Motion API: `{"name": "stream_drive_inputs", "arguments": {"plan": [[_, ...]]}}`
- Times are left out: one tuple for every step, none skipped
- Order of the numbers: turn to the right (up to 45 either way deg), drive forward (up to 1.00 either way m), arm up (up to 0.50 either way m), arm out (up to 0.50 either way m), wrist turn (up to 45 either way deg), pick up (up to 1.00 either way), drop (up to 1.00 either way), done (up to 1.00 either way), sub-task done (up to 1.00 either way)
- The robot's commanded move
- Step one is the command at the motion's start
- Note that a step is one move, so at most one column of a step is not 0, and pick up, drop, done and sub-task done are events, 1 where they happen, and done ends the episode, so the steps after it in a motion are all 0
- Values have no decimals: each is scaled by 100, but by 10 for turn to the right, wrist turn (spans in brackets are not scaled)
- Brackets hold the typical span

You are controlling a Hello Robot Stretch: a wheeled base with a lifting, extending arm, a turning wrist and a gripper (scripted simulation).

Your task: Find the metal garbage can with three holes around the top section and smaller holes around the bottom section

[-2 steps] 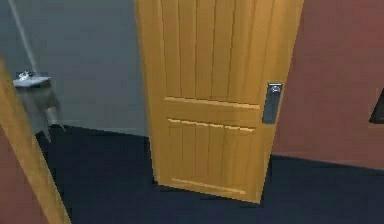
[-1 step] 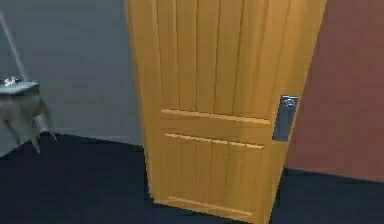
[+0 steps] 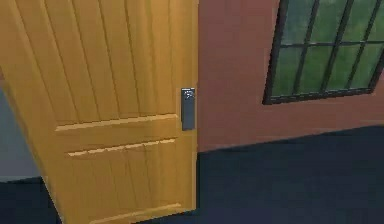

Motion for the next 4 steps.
{"name": "stream_drive_inputs", "arguments": {"plan": [[0,60,0,0,0,0,0,0,0],[-450,0,0,0,0,0,0,0,0],[-450,0,0,0,0,0,0,0,0],[-150,0,0,0,0,0,0,0,0]]}}
